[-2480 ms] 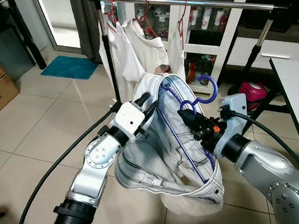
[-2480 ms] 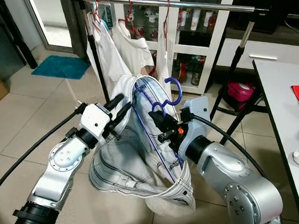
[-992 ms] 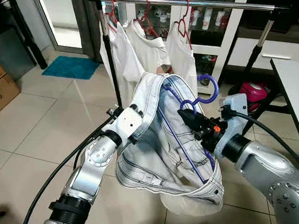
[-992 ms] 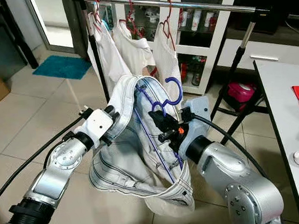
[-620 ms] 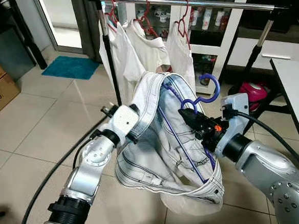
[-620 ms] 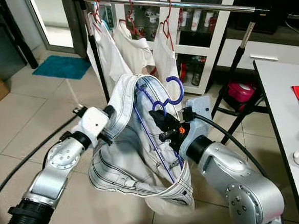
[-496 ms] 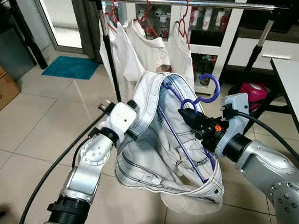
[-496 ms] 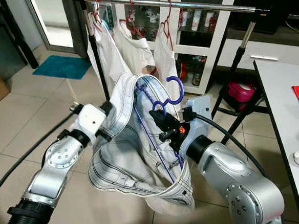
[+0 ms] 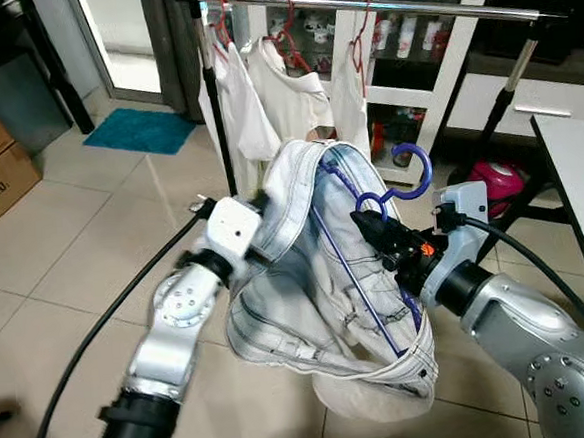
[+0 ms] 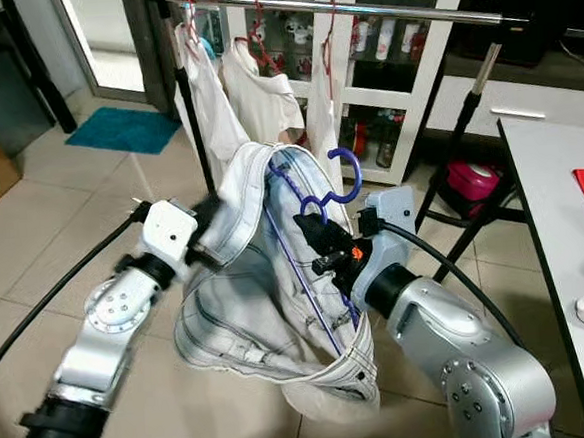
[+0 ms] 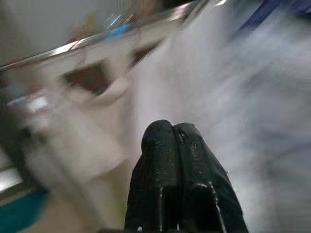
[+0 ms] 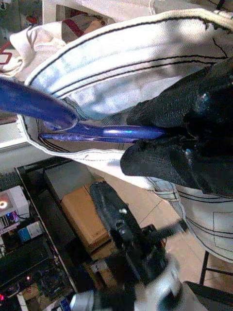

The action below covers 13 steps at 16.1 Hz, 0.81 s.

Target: Hang hanger

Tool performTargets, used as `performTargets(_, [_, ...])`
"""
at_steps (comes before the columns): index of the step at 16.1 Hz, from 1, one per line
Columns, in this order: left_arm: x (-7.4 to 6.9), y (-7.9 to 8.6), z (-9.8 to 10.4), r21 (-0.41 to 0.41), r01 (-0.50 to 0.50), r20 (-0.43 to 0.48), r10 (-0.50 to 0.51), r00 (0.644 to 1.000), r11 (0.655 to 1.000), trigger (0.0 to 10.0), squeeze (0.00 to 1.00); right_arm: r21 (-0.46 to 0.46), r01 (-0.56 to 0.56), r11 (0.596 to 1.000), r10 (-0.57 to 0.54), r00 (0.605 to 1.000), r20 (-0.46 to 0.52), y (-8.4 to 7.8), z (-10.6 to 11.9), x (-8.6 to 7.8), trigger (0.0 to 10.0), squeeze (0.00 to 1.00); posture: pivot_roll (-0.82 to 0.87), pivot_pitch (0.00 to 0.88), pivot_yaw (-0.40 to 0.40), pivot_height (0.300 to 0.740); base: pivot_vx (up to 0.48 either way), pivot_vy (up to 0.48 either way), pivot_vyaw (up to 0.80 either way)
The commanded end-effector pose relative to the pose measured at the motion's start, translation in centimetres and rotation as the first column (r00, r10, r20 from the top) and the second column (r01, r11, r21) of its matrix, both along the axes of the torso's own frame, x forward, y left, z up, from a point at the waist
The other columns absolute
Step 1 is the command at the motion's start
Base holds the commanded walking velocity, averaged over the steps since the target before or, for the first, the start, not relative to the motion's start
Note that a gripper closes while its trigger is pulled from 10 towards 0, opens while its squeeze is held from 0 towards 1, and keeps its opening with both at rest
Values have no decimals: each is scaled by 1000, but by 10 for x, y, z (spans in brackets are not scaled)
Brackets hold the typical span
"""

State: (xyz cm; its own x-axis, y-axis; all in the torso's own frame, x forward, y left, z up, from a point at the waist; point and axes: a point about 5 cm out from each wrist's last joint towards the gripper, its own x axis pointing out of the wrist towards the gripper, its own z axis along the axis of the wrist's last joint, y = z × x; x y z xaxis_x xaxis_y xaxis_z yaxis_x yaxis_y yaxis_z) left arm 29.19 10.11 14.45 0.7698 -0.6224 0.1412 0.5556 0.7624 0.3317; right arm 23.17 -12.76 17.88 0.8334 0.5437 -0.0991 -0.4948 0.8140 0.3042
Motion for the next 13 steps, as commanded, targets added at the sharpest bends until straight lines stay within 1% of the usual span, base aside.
performTargets(1, [-5, -15, 11, 16, 105, 69, -106, 992, 994, 10000, 1000, 9, 6, 1000, -6, 996, 86, 1, 14, 5, 0, 0, -73, 17, -4, 740, 0, 0, 0])
performTargets(2, [-3, -16, 11, 39, 97, 93, -100, 991, 995, 10000, 1000, 5, 7, 1000, -7, 995, 95, 1, 15, 6, 0, 0, -78, 19, 0, 740, 0, 0, 0])
performTargets(4, [-1, -18, 15, 79, 77, 173, -90, 981, 994, 10000, 1000, 2, -3, 1000, 2, 990, 140, 3, 21, 9, 0, 0, -82, 24, 2, 740, 0, 0, 0])
performTargets(6, [-2, -17, 17, 75, 76, 201, -90, 975, 994, 10000, 1000, -5, -10, 1000, 11, 985, 173, 5, 25, 12, 0, 0, -85, 27, 4, 740, 0, 0, 0])
performTargets(7, [-1, -15, 19, 76, 51, 226, -67, 972, 996, 10000, 1000, -22, -9, 1000, 13, 979, 204, 6, 29, 14, 0, 0, -85, 29, 4, 740, 0, 0, 0])
performTargets(8, [1, -11, 15, 153, -10, 266, -32, 963, 988, 10000, 1000, -48, 16, 999, -4, 969, 248, 7, 34, 20, 0, 0, -85, 32, 2, 740, 0, 0, 0])
performTargets(9, [2, -10, 12, 195, -43, 278, -14, 960, 980, 10000, 1000, -49, 33, 998, -19, 965, 260, 6, 36, 23, 0, 0, -85, 32, 1, 740, 0, 0, 0])
performTargets(10, [4, -6, 5, 274, -81, 286, -1, 958, 958, 10000, 1000, -44, 38, 998, -25, 962, 271, 8, 38, 27, 0, 0, -83, 32, 0, 740, 0, 0, 0])
performTargets(12, [8, 0, -3, 343, -139, 277, 41, 960, 929, 10000, 1000, -31, 28, 999, -18, 959, 281, 12, 41, 29, 0, 0, -82, 31, -3, 740, 0, 0, 0])
performTargets(13, [9, 2, -5, 381, -168, 290, 55, 955, 909, 10000, 1000, -18, 20, 1000, -14, 958, 287, 15, 42, 30, 0, 0, -81, 32, -5, 740, 0, 0, 0])
